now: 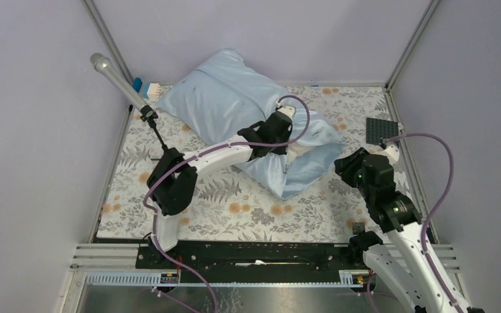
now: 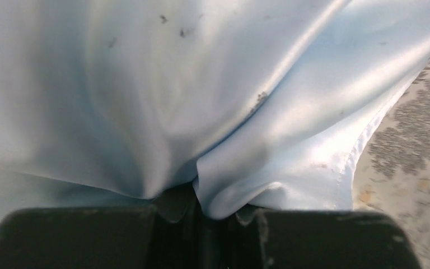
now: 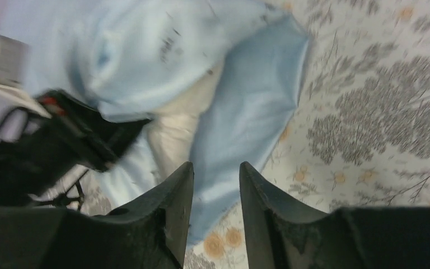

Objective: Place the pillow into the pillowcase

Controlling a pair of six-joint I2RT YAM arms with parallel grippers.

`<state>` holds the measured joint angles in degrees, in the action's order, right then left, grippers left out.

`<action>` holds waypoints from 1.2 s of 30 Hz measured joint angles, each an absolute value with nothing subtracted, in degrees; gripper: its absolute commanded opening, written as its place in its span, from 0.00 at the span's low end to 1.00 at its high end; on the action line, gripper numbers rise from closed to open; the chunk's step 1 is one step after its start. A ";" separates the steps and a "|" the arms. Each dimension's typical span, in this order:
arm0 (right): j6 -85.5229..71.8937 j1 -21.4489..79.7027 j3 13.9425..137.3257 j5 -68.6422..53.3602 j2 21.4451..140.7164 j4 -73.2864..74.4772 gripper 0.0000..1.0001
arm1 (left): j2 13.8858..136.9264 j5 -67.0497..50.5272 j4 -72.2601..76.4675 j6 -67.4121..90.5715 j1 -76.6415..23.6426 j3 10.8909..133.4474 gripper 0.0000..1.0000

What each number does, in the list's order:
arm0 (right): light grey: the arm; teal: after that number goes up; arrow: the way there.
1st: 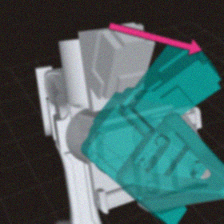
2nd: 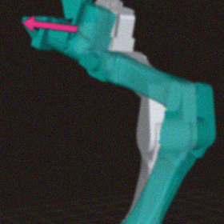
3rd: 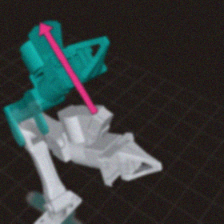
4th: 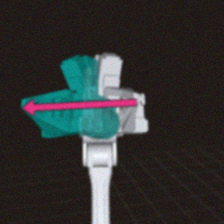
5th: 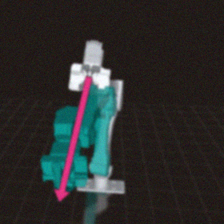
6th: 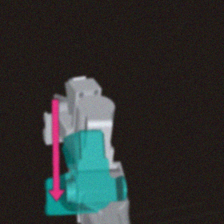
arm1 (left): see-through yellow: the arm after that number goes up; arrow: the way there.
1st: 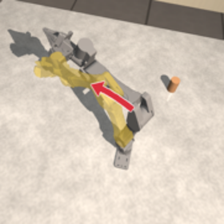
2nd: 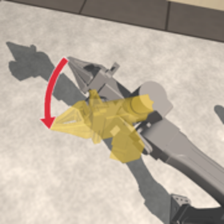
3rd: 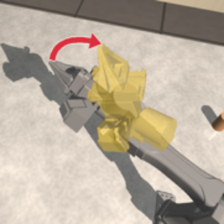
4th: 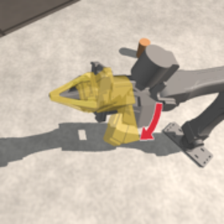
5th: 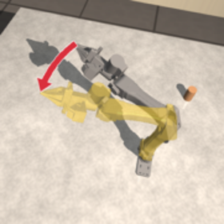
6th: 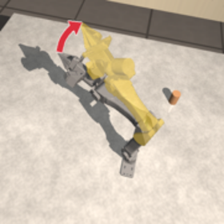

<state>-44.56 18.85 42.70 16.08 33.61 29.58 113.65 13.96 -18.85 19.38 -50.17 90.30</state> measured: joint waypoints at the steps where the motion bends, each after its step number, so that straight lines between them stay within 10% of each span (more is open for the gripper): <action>1: -44.99 18.85 41.32 14.87 34.39 28.93 0.38 | 112.44 12.05 -18.81 20.45 -49.23 89.45 0.00; 19: -50.06 23.07 34.24 6.20 68.93 -0.47 0.30 | 103.22 1.17 -15.33 30.89 -44.03 82.56 0.00; 36: -50.35 26.26 38.52 18.57 84.95 -12.80 0.51 | 103.22 -1.80 -13.13 38.39 -43.42 82.24 0.00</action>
<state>-50.35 26.26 38.52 18.57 84.95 -12.80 103.22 -1.80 -13.13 38.39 -43.42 82.24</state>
